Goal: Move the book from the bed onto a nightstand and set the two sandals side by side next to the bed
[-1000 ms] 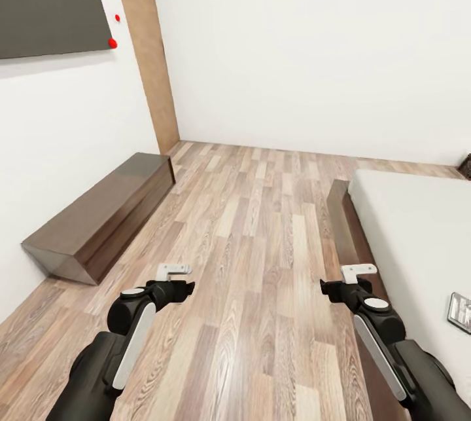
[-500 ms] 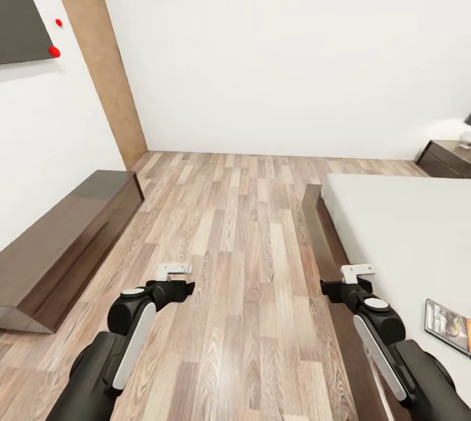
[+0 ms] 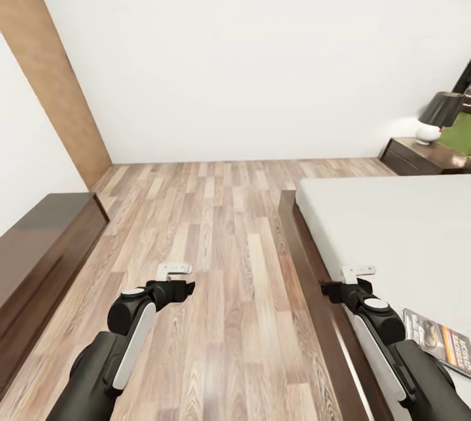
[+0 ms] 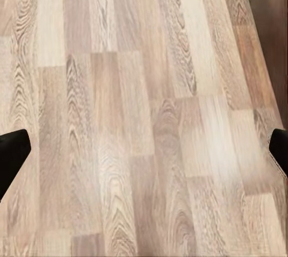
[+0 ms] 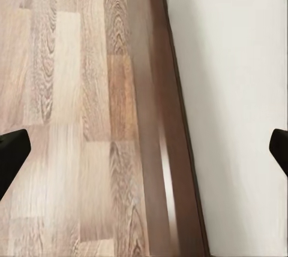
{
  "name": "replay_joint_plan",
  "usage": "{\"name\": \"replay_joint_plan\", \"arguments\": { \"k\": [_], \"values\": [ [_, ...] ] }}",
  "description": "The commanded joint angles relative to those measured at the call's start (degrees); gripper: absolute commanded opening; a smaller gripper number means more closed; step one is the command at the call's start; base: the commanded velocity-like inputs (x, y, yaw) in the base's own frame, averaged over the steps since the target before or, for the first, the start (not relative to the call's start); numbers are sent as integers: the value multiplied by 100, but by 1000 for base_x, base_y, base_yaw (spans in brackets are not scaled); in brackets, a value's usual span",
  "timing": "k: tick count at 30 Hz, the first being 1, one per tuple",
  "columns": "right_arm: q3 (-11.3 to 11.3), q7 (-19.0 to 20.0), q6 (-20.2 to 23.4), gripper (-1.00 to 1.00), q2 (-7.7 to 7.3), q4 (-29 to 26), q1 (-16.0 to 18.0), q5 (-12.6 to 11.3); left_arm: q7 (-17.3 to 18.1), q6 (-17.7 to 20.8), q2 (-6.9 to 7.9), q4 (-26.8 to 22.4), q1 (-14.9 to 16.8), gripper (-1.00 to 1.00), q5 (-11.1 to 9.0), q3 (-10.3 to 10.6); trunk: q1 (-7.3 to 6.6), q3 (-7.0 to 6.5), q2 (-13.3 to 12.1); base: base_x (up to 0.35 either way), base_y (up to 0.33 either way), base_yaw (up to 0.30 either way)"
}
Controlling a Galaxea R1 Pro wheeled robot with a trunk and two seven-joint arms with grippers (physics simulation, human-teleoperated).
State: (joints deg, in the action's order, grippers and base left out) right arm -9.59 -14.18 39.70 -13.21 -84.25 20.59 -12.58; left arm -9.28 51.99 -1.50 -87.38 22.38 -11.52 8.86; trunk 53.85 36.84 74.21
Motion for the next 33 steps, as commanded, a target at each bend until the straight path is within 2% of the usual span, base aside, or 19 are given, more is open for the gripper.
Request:
{"name": "replay_joint_plan", "arguments": {
  "k": [1,9,15,19,27,33],
  "values": [
    [-17,-58,17,100,-6,-3,6,-60,-57,22,0,-7,3,100,-61,2,-19,-16,-39,331,0,-265],
    [-18,-58,12,100,-6,4,6,-60,-57,16,7,-14,3,100,-61,2,-195,-176,-360,331,0,-263],
    [-20,-58,13,100,-6,4,6,-60,-57,14,7,-13,2,100,-59,-7,-195,-189,-360,331,26,-262],
    [-25,-58,12,100,-6,11,6,-60,-42,16,5,-8,1,100,-68,-239,-195,-198,-360,299,178,-262],
    [-30,-58,12,100,-6,13,6,-60,-9,15,1,-10,-1,100,-69,-273,-195,-226,-360,55,301,-262],
    [-30,-58,12,100,-6,19,6,-60,2,13,-11,-11,1,100,-69,-221,-217,-264,-400,5,101,-262]
  ]
}}
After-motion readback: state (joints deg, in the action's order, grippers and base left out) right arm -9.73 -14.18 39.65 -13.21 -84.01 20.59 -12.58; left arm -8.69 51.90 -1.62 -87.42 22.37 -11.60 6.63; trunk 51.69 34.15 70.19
